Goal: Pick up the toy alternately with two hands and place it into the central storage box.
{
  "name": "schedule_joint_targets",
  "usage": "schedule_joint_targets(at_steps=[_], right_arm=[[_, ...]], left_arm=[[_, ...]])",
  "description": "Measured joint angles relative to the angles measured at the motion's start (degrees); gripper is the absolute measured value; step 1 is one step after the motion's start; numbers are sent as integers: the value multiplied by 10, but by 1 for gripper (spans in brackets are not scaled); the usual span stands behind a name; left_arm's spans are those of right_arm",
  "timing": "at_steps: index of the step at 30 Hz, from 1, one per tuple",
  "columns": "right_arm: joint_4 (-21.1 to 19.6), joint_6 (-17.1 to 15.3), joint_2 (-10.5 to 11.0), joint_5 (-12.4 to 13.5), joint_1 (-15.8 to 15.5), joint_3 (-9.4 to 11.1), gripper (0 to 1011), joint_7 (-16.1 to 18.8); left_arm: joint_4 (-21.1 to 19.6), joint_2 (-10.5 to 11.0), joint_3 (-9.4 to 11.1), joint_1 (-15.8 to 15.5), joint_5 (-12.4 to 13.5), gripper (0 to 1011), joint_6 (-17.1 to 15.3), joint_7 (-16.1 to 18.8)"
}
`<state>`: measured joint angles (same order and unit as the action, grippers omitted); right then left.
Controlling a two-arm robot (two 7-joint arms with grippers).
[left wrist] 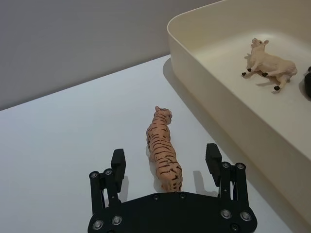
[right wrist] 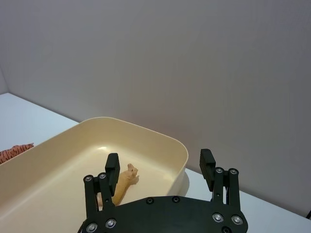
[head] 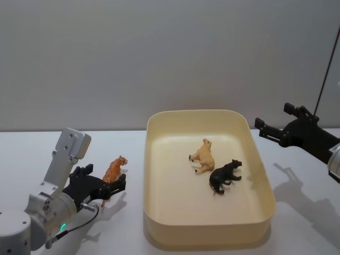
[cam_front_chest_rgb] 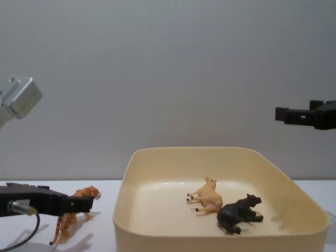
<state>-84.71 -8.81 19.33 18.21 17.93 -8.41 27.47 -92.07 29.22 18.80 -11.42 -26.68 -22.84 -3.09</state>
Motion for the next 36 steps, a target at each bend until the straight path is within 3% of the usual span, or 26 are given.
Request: schedule_joint_targets(at_steps=[18,27,36], right_arm=[[0,0,0,0,0,0,1001,0],[0,0,0,0,0,0,1001,0],[0,0,0,0,0,0,1001,0]], left_arm=[[52,-18,-2,-28,-5,979,1,-33],[60,-20,-3,-32,-6,756,1,-38],[65,-22,-3,-34,-6,458,1,-41]])
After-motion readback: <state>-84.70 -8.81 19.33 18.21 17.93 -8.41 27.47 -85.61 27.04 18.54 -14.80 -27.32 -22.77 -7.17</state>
